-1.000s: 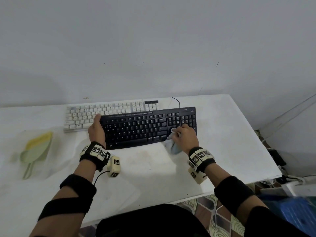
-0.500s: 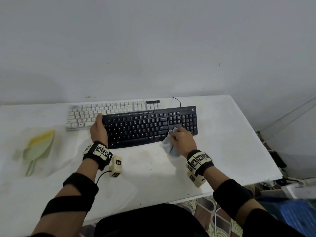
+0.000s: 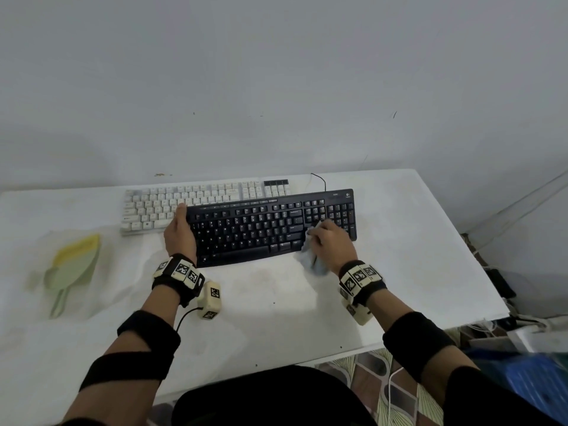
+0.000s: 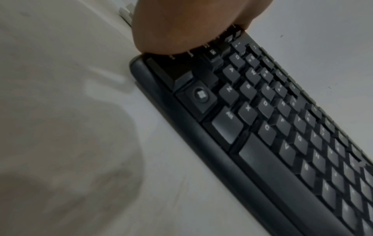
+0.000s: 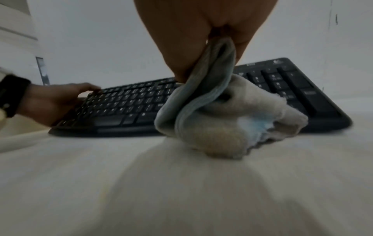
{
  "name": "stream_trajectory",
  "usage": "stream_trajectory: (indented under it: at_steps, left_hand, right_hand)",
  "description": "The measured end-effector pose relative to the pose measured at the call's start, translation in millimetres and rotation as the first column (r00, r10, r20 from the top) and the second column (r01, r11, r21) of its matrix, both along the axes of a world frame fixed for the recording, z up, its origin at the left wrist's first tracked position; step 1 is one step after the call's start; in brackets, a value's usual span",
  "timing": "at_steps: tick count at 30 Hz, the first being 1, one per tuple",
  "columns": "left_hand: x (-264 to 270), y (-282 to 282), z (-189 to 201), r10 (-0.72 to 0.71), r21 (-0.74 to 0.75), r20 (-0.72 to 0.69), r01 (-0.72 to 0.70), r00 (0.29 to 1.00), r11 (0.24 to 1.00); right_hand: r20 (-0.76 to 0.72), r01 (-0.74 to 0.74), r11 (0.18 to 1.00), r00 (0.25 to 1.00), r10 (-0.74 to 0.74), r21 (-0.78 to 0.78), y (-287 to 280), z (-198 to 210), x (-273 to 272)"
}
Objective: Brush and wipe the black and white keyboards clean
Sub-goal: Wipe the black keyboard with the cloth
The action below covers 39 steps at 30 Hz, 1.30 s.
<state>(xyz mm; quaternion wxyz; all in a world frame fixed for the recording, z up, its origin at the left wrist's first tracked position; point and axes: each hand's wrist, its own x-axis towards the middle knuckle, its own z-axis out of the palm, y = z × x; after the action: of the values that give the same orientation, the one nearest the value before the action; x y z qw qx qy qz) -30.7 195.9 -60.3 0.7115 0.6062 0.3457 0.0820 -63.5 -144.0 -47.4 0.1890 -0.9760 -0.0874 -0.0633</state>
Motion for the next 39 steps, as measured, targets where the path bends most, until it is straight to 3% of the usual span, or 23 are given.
stream_trajectory:
  at_steps: [2, 6, 9, 13, 14, 20, 24, 29, 32, 36, 39]
  left_hand:
    - [0, -1, 1, 0.0, -0.008, 0.001, 0.0, 1.0, 1.0]
    - [1, -1, 1, 0.002, -0.016, 0.026, -0.002, 1.0, 1.0]
    - [1, 0, -2, -0.004, -0.023, 0.03, 0.005, 1.0, 1.0]
    - [3, -1, -5, -0.009, -0.02, 0.019, 0.009, 1.0, 1.0]
    - [3, -1, -6, -0.007, -0.018, 0.016, 0.008, 1.0, 1.0]
    - [3, 0, -7, 0.005, -0.023, 0.03, -0.005, 1.0, 1.0]
    - [4, 2, -10, -0.004, -0.024, 0.021, 0.004, 1.0, 1.0]
    - [5, 2, -11, -0.011, 0.014, -0.016, 0.012, 1.0, 1.0]
    - [3, 2, -10, -0.005, 0.016, 0.009, 0.005, 1.0, 1.0]
    - [2, 2, -8, 0.01, -0.014, 0.023, -0.01, 1.0, 1.0]
    - [3, 3, -9, 0.008, -0.026, 0.021, -0.007, 1.0, 1.0]
  right_hand:
    - [0.039, 0.047, 0.99, 0.998, -0.052, 0.132, 9, 16, 13]
    - [-0.039, 0.099, 0.914, 0.995, -0.092, 0.393, 31, 46, 35]
    - [-0.035, 0.101, 0.935, 0.995, -0.095, 0.339, 34, 39, 21]
    - [-0.042, 0.037, 0.998, 0.998, -0.035, 0.045, 15, -3, -11]
    - [-0.039, 0.028, 0.999, 0.999, -0.026, 0.041, 12, -5, -12]
    - [0.042, 0.123, 0.965, 0.99, -0.136, 0.234, 26, 34, 29]
    - [-0.045, 0.119, 0.977, 0.993, -0.113, 0.179, 37, 29, 37]
    - [-0.056, 0.127, 0.982, 0.991, -0.12, 0.137, 33, 7, 1]
    - [-0.059, 0.156, 0.968, 0.987, -0.147, 0.198, 28, 14, 2]
    - [0.063, 0.13, 0.945, 0.986, -0.155, 0.301, 40, 32, 28]
    - [0.017, 0.123, 0.945, 0.991, -0.134, 0.304, 47, 36, 44]
